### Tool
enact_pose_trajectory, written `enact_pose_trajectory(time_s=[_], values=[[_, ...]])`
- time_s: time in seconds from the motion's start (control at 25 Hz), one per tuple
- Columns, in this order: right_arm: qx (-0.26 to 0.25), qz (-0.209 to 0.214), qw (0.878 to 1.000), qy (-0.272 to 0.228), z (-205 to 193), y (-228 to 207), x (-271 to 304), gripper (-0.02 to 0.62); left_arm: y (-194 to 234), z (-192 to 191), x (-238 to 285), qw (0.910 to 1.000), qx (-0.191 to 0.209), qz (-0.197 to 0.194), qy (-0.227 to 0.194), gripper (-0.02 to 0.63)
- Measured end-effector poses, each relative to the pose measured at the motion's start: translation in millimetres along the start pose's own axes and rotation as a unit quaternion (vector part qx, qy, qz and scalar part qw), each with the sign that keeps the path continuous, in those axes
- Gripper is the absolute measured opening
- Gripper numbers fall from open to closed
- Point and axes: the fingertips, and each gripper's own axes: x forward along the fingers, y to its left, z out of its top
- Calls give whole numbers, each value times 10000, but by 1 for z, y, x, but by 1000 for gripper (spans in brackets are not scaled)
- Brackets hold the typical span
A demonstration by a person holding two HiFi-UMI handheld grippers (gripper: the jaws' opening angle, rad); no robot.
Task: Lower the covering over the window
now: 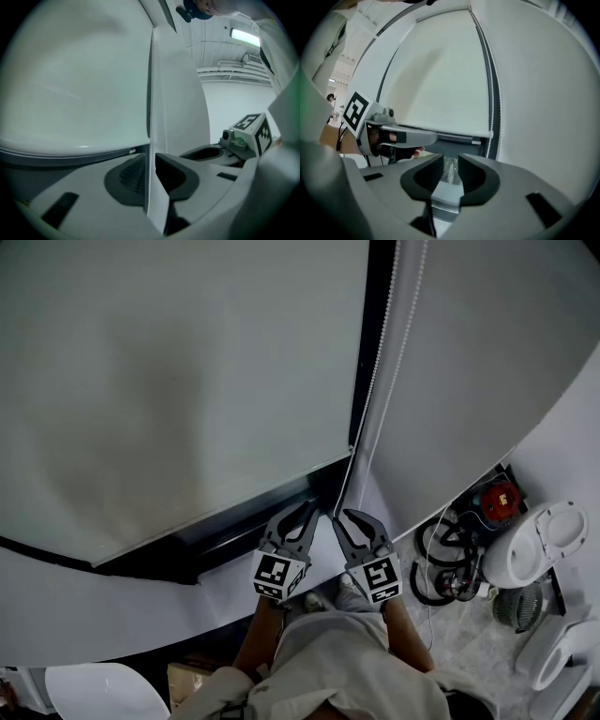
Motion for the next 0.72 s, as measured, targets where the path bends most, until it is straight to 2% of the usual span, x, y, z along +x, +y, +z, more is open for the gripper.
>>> enact_pose_trajectory(time_s=[0.32,0.72], values=[[66,-385,9985,-385,34,-8,-17,81,-6,12,-11,9999,50,-6,-165,61],[-13,-477,9959,-770,65,-12,-30,80,-23,39,-11,9990,182,-197,-368,61]])
